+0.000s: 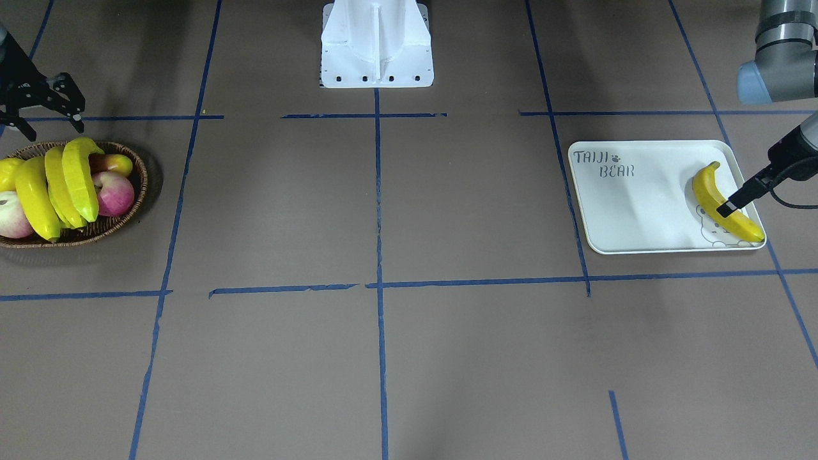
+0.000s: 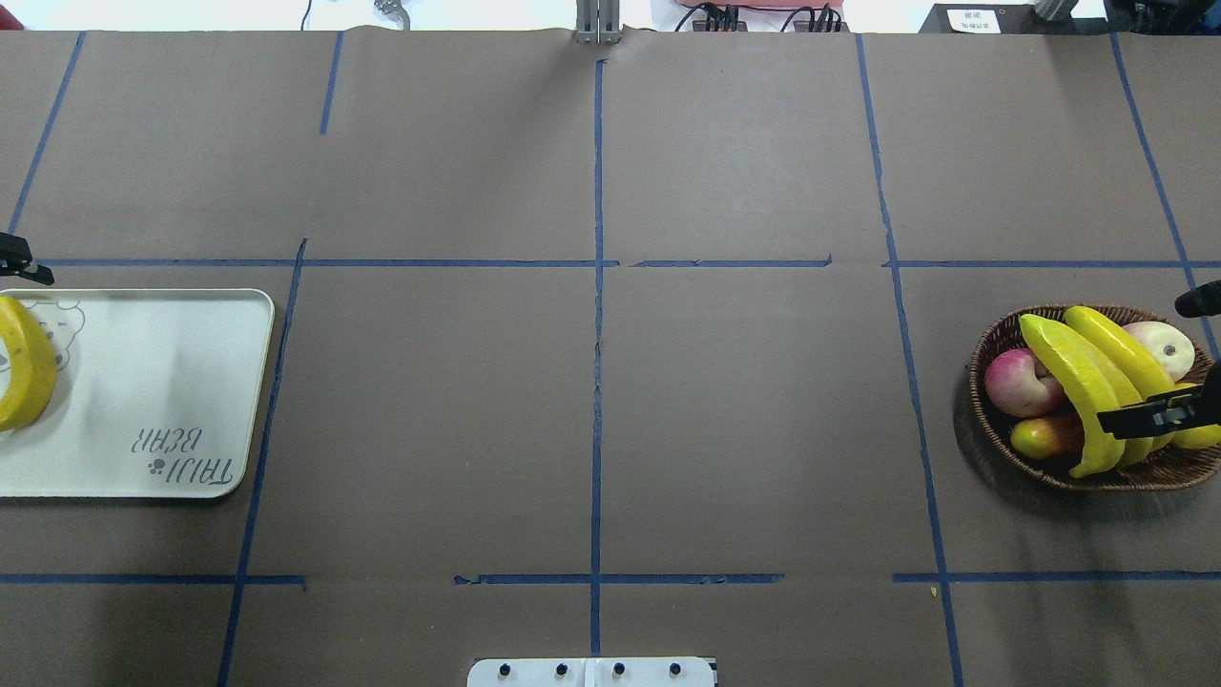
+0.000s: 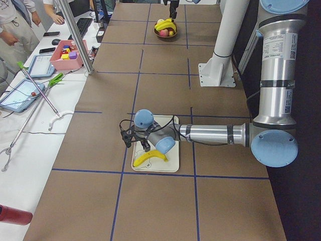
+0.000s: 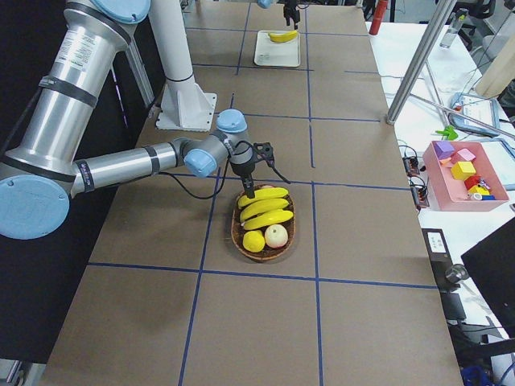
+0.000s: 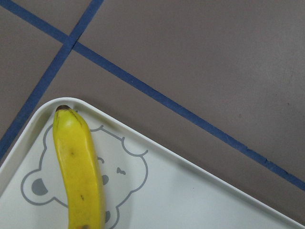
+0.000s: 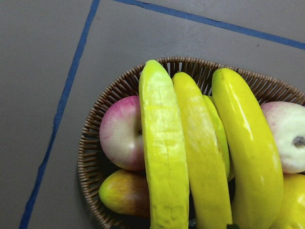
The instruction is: Transfer all bananas from basket to plate
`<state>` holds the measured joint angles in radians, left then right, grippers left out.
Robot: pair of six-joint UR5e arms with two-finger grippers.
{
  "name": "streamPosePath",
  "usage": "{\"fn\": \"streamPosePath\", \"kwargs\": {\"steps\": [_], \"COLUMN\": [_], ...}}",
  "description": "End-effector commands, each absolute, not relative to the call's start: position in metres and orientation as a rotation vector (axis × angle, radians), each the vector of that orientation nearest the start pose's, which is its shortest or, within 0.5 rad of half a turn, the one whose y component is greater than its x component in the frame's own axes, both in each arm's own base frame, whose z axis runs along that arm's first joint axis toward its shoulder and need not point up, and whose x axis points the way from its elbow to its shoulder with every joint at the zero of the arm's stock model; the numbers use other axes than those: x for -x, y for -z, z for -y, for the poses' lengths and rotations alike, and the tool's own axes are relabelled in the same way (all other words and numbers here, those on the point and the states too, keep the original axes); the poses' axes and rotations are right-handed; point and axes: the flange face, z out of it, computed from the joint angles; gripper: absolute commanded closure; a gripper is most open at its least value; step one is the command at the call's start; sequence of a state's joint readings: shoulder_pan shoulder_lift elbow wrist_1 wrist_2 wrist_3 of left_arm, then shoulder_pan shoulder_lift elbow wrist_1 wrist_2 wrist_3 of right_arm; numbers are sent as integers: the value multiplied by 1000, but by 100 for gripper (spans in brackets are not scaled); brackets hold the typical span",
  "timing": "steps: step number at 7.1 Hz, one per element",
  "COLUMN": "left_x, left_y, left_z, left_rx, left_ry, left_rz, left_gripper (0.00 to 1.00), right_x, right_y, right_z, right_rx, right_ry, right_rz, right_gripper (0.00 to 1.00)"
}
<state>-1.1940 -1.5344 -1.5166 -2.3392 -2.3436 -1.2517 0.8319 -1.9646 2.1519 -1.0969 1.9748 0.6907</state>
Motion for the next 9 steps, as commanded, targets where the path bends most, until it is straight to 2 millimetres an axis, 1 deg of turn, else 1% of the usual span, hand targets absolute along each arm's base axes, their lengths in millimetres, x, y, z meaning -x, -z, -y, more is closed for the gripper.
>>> {"fn": "streamPosePath", "kwargs": {"steps": [1, 2, 3, 4, 5, 6, 8, 9], "left_x": [-124, -124, -125, -127, -128, -128, -128, -128], "left_y": [-614, -615, -615, -613, -612, -613, -614, -614], "left_z": [487, 487, 487, 489, 491, 491, 491, 492], "left_rx": [96, 97, 98, 95, 94, 95, 97, 97], "left_ry": [540, 541, 539, 537, 537, 538, 538, 539], "left_rz": [-989, -988, -988, -989, -990, -990, -988, -988], "left_gripper": [0, 0, 0, 0, 0, 0, 0, 0], "right_x": [194, 202, 204, 208, 210, 213, 217, 217], "right_y": [-499, -503, -505, -513, -514, -515, -518, -520], "right_z": [330, 332, 331, 330, 329, 327, 327, 327], "right_rx": [-242, -229, -226, -212, -209, -204, -199, -197], "right_ry": [205, 196, 201, 207, 213, 219, 226, 225], "right_rz": [707, 708, 705, 693, 693, 692, 689, 687], "right_gripper": [28, 29, 30, 31, 32, 35, 47, 61]}}
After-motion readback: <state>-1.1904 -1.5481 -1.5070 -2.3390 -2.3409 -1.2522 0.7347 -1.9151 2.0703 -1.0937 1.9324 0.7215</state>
